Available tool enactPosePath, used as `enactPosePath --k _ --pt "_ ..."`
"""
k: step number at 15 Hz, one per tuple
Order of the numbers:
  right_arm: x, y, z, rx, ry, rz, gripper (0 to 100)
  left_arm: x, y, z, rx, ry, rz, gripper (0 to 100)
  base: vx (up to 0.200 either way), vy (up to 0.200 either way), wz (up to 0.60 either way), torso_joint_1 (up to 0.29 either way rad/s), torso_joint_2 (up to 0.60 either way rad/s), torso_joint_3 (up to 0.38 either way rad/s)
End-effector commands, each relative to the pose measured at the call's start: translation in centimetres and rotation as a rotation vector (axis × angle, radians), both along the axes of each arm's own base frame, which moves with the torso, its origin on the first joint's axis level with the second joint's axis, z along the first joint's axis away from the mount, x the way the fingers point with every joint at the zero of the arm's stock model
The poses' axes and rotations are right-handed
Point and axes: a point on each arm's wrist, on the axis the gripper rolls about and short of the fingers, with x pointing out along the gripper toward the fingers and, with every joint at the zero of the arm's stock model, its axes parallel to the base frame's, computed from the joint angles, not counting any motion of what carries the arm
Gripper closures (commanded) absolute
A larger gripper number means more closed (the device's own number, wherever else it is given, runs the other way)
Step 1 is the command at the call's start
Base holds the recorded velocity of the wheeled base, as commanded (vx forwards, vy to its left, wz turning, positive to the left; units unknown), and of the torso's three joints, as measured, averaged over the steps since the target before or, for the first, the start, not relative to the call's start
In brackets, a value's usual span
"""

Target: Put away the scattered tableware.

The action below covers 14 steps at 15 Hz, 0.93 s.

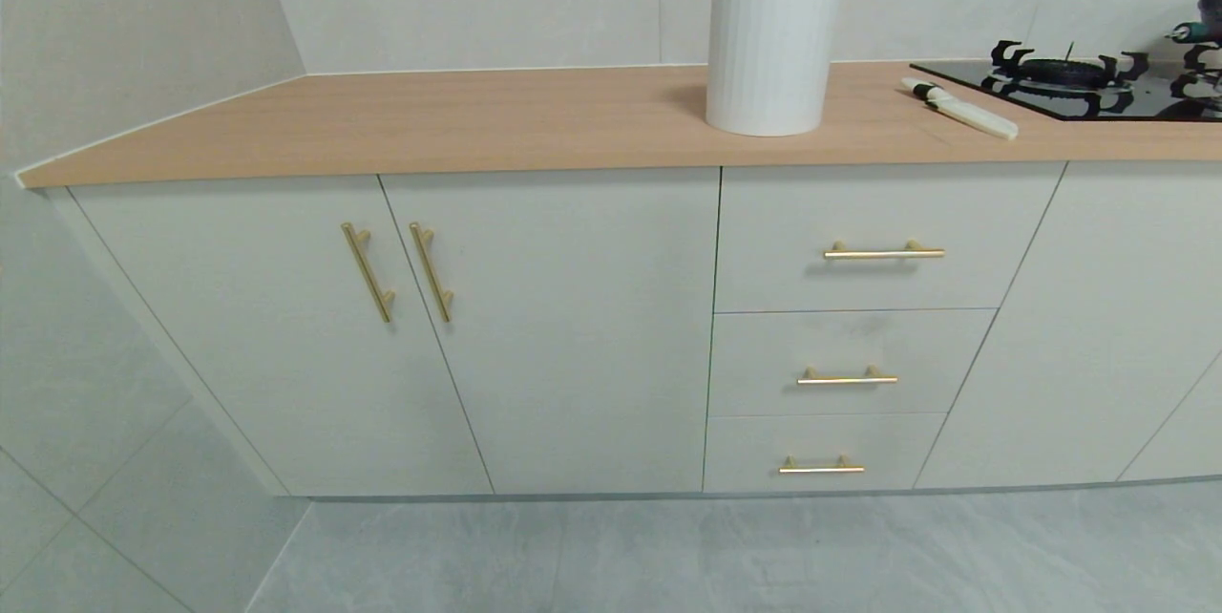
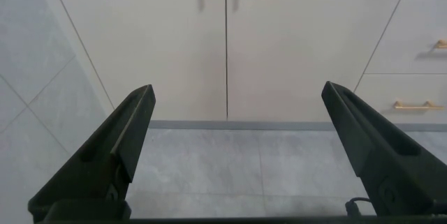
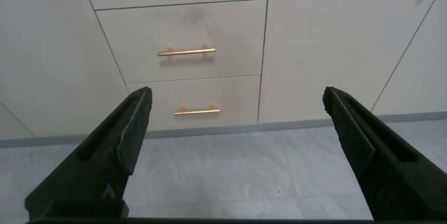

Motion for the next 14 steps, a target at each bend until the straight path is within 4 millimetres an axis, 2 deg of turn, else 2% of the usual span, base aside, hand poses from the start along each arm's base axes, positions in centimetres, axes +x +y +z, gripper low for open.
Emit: enactPosePath --k 1,7,14 --pt "0.01 0.0 -0.04 -0.001 0.005 0.0 0 0.0 0.0 0.0 0.0 0.0 0.001 0 0.0 0.0 0.0 0.0 0.0 0.0" --pt "0.01 0.0 -0.06 -0.013 0.007 0.001 0 0.0 0.0 0.0 0.004 0.0 -0.001 0 0.0 0.0 0.0 0.0 0.0 0.0" --pt "0.01 0.01 -0.06 -0.016 0.008 0.006 0 0.0 0.0 0.0 0.003 0.0 -0.001 0 0.2 0.0 0.0 0.002 0.0 0.0"
